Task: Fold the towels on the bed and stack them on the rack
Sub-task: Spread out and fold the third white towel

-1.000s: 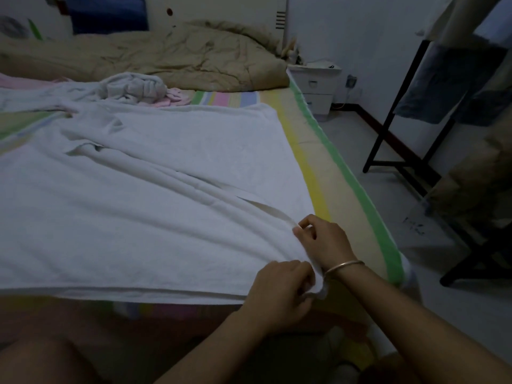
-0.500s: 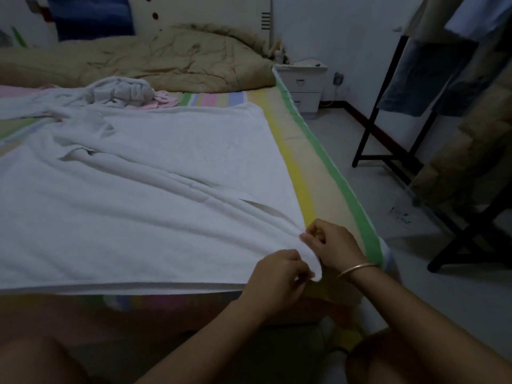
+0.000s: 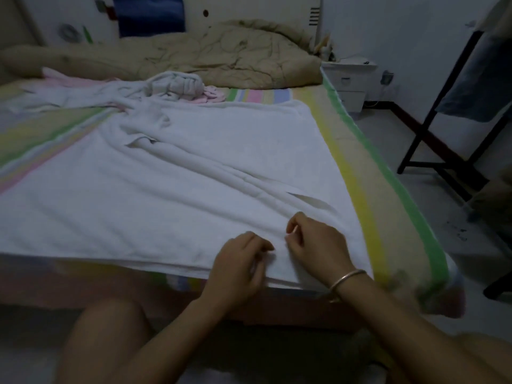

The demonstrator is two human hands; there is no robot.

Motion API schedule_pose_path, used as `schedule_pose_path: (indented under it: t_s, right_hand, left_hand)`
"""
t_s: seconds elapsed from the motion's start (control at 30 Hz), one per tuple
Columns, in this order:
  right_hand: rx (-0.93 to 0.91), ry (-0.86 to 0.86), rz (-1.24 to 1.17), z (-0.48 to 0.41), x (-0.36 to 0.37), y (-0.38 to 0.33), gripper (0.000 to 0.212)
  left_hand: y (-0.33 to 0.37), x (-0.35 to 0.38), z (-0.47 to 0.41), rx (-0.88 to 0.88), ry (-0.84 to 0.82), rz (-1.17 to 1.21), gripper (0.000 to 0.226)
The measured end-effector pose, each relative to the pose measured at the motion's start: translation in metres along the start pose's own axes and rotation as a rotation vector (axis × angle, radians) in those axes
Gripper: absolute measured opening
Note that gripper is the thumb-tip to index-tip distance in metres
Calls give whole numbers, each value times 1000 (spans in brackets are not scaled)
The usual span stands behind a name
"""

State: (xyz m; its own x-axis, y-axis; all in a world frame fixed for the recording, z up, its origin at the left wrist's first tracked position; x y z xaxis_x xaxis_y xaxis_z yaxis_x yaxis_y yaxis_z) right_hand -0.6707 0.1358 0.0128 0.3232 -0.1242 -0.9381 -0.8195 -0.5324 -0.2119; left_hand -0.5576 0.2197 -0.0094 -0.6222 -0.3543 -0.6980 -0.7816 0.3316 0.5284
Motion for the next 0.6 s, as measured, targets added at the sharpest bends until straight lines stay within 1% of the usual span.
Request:
schedule_pose_path:
  t_s: [0.07,0.13,0.2,0.23,0.3,0.37,0.43,0.5,0.53,0.6]
  right_hand:
    - [-162,-21,-71,-2,14,-59,10]
    - [-281,-71,-132,-5,31,-107,12]
    - [-381,-83,-149,-8,47,-146,18]
    - [-431,-71,-121,-8,51,-158,22]
    - [-553,-6,0,-6,59,-178,31]
    - [-629,34,96,-1,63,-186,37]
    - [-680,92,111,2,62,-193,30]
    - [-684,132,58,4,57,-192,15]
    - [-690,139,27,5,56,-190,8]
    - [-732,79,-29,10,58,-191,6]
  left_hand:
    - [-45,-40,14,-81,81,-95,24]
    - [-77,-77,30,-127,112,-191,22]
    - [-100,-111,48,-146,111,-287,15]
    - [-106,-124,54,-134,103,-318,14]
    - [-117,-147,69,-107,81,-370,24]
    - [-129,-162,81,-76,59,-437,31]
    - [-141,-175,91,-61,53,-520,31]
    - [-148,-183,94,-47,86,-562,25]
    - [-149,-187,95,-48,108,-563,21]
    - [-155,-196,96,-67,133,-571,16]
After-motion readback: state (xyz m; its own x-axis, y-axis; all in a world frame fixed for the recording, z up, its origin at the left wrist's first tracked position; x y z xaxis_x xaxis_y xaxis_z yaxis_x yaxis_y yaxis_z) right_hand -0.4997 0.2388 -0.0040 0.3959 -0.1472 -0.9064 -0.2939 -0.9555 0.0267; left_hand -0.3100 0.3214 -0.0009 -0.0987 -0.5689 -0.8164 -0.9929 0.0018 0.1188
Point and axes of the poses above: each hand's wrist, its own z-axis away from the middle knuckle, its own x-axis out of the palm, y = z × x, the point moved 10 cm from there along -z, towards the middle knuckle, and after that the axes turned 7 degrees about z, right-handed, at the moved point
